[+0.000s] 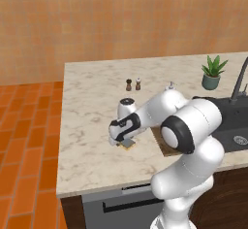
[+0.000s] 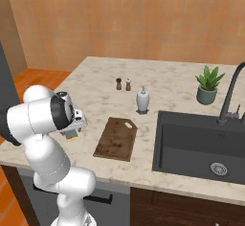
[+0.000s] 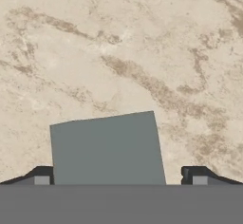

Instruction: Pick up the sponge from the counter and clean the cutting board by briefly scrubbing or pressing down on the cutting board. Once finished, release the sponge.

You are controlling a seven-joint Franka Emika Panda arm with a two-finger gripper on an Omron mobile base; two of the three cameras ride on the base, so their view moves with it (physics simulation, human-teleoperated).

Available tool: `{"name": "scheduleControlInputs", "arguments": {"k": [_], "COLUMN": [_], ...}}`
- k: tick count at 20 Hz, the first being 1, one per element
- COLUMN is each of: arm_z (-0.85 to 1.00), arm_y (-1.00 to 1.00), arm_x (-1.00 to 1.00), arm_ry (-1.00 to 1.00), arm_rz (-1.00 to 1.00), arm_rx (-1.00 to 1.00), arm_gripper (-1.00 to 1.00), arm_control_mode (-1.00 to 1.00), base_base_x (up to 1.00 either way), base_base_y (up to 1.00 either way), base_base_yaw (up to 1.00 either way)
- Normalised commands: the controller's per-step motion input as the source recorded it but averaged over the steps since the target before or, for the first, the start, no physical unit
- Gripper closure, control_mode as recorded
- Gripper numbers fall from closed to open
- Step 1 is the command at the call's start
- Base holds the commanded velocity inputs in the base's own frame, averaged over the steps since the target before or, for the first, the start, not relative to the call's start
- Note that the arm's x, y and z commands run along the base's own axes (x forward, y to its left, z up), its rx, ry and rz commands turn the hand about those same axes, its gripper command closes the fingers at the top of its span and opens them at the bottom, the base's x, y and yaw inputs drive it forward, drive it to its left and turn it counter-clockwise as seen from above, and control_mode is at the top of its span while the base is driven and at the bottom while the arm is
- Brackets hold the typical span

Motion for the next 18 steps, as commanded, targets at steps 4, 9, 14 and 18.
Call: {"name": "scheduleControlInputs", "arguments": {"k": [4, 9, 14, 18], "arm_z": [-0.4, -0.11, -0.06, -0.08], "arm_y": [0.0, 0.0, 0.0, 0.0], "arm_x": [0.01, 0.0, 0.0, 0.0], "arm_ry": [0.02, 0.0, 0.0, 0.0], "arm_rz": [0.0, 0.0, 0.0, 0.0], "arm_rx": [0.0, 0.0, 0.0, 0.0], "arm_gripper": [-1.0, -1.0, -1.0, 1.0], "arm_control_mode": [-1.0, -1.0, -1.0, -1.0], "base_base_x": [0.0, 0.0, 0.0, 0.0], "base_base_y": [0.0, 0.0, 0.0, 0.0], "base_base_yaw": [0.0, 0.0, 0.0, 0.0]}}
